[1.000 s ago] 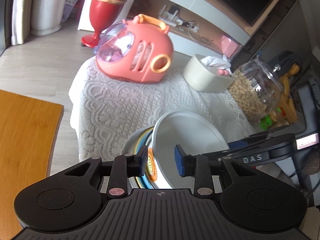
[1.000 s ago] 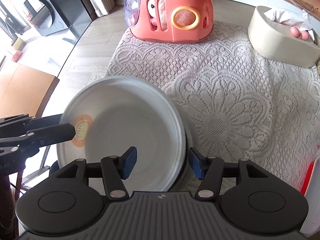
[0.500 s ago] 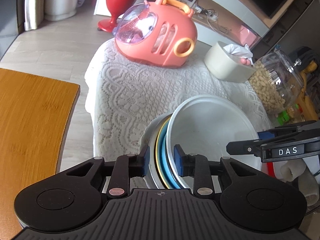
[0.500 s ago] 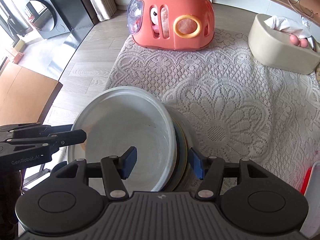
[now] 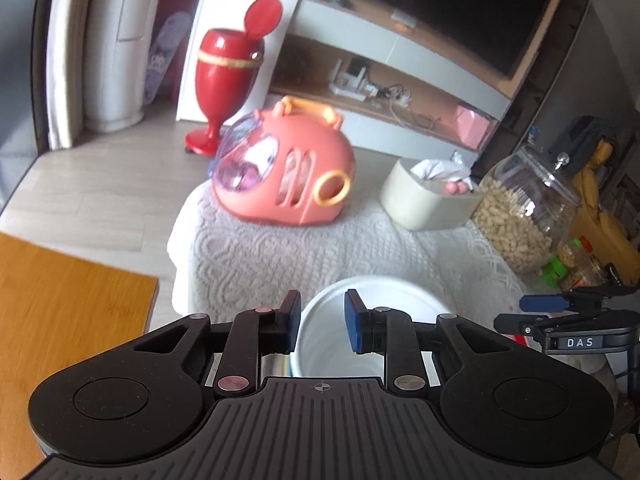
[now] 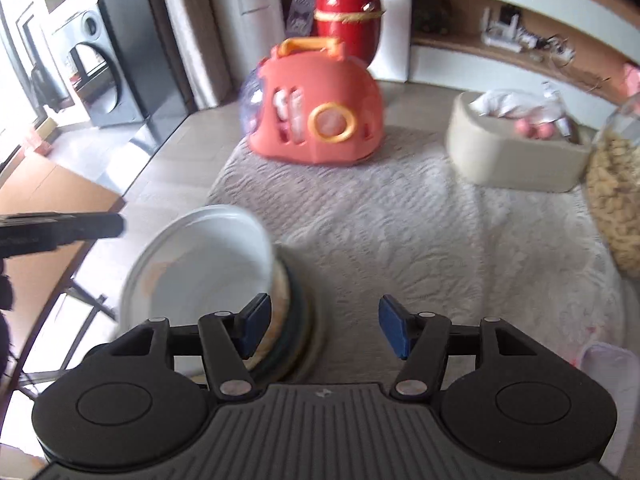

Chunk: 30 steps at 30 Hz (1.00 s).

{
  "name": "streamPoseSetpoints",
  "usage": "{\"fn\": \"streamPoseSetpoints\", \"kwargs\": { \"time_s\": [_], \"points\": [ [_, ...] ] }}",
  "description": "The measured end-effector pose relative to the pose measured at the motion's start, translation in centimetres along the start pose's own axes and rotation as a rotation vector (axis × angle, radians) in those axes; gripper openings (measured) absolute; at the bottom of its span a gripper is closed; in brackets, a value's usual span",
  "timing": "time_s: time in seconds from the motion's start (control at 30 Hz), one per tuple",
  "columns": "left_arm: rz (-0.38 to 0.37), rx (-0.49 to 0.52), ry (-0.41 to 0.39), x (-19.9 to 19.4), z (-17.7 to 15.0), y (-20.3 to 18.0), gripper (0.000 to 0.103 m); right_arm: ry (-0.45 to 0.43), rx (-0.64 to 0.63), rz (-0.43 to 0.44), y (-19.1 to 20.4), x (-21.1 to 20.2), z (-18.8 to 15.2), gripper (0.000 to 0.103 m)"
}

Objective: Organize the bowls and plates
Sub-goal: 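Open both grippers and lift them off the bowl stack, then move both grippers to the red-and-white rectangular tray rim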

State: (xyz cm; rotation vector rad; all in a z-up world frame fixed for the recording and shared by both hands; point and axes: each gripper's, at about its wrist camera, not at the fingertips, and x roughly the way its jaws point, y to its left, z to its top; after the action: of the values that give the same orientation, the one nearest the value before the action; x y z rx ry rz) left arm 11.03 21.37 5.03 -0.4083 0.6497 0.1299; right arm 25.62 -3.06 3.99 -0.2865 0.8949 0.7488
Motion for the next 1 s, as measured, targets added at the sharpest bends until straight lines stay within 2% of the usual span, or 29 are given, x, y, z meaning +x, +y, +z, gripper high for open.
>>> {"fn": "streamPoseSetpoints", "kwargs": {
  "time_s": [0.1, 0.23, 0.43, 0.53, 0.7, 0.73, 0.8, 0.87, 1.0],
  "points": [
    [-0.096, 0.026, 0.007, 1.2, 0.5, -3.5, 0.027, -0.108, 0.010, -0.173, -4.2, -2.4, -2.4, 0.072],
    [-0.204, 0.089, 0.151, 6.6, -0.7, -10.5, 0.027, -0.166, 0.123, -0.346, -11.2, -4.9, -5.7, 0.074],
    [-0.376, 0.113, 0.365, 14.9, -4.4, -21.0, 0.027, -0.131, 0.372, -0.402, -21.6, -7.3, -11.8, 0.074],
    [-0.420, 0.093, 0.439, 19.2, -6.6, -25.4, 0.027, -0.105, 0.467, -0.365, -25.0, -6.4, -14.7, 0.074],
    [-0.386, 0.056, 0.540, 25.0, -10.3, -29.9, 0.027, -0.089, 0.643, -0.251, -28.7, -3.9, -18.1, 0.065],
    [-0.385, 0.054, 0.552, 25.6, -10.8, -30.3, 0.027, -0.083, 0.662, -0.235, -29.1, -3.5, -18.5, 0.065],
    [-0.361, 0.064, 0.561, 26.2, -11.6, -30.5, 0.027, -0.062, 0.683, -0.200, -29.4, -2.8, -19.3, 0.053],
    [-0.346, 0.057, 0.567, 26.6, -12.1, -30.3, 0.027, -0.039, 0.697, -0.157, -29.2, -2.4, -19.8, 0.047],
    [-0.305, 0.086, 0.535, 25.0, -12.1, -28.9, 0.027, -0.014, 0.645, -0.109, -27.0, -1.6, -19.8, 0.043]
  ]
}}
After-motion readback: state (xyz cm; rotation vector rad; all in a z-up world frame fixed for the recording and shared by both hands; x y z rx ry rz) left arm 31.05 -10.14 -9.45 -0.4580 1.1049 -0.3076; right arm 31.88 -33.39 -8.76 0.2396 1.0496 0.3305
